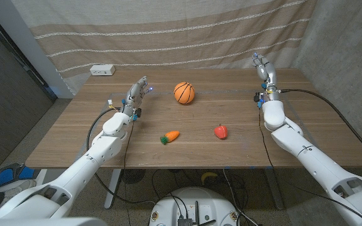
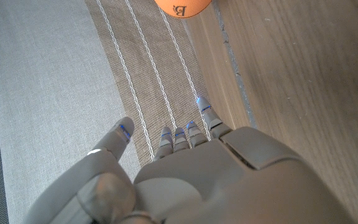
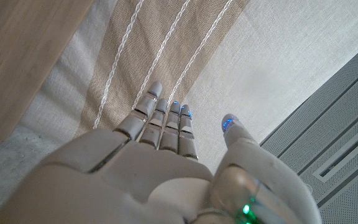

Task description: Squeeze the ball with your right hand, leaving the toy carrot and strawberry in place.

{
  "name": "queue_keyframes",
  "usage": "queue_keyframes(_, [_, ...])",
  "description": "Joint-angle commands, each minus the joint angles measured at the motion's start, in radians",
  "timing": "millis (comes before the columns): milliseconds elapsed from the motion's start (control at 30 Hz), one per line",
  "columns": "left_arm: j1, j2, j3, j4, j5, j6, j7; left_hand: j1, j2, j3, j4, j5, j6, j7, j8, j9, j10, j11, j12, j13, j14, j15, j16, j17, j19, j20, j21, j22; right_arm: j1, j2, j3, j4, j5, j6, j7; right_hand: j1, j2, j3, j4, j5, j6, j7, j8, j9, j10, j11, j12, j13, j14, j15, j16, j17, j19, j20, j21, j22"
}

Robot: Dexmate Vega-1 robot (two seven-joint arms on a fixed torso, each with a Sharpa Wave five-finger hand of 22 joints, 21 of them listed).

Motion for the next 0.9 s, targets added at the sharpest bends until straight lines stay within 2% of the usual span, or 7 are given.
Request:
queue_keyframes(33, [0.005, -0.001, -0.002, 0.001, -0.001, -0.005, -0.002, -0.008, 0.004, 0.004, -0.005, 0.003, 0.001, -0.009, 0.005, 0.005, -0.006, 0.005, 0.006, 0.002, -0.004, -0.002, 0.004, 0.002, 0.005, 0.002, -0.004, 0.002, -0.010, -0.023, -0.012, -0.071, -0.150, -0.092, -0.092, 0.014, 0.002, 0.003, -0.009, 0.011, 0.008, -0.001, 0.009, 0.002, 0.011, -0.010, 0.010, 0.000, 0.011, -0.004, 0.004, 0.003, 0.004, 0.000, -0.003, 0.001])
queue_keyframes(567, [0.000, -0.002, 0.001, 0.006, 0.003, -0.003, -0.001, -0.009, 0.006, 0.004, -0.012, 0.002, 0.009, -0.007, 0.007, 0.006, -0.003, 0.007, 0.007, 0.002, -0.001, 0.000, 0.005, 0.001, 0.010, 0.005, -0.009, 0.002, 0.002, -0.043, -0.050, -0.124, -0.287, -0.192, -0.153, 0.036, -0.004, 0.012, -0.038, 0.020, 0.025, -0.003, 0.010, 0.002, 0.021, -0.015, 0.010, -0.004, 0.018, -0.009, 0.003, -0.007, 0.010, 0.002, -0.006, 0.001])
queue_keyframes(900, [0.006, 0.002, 0.003, -0.009, 0.009, 0.003, 0.008, -0.009, 0.006, 0.002, -0.016, 0.002, 0.012, -0.007, 0.008, 0.006, -0.003, 0.006, 0.007, 0.002, 0.000, -0.001, 0.005, 0.001, 0.013, 0.006, -0.012, 0.003, 0.007, -0.063, -0.077, -0.157, -0.358, -0.242, -0.174, 0.039, -0.004, 0.013, -0.045, 0.023, 0.034, -0.009, 0.010, 0.003, 0.028, -0.022, 0.011, -0.005, 0.025, -0.015, 0.007, -0.009, 0.016, -0.001, -0.007, 0.002])
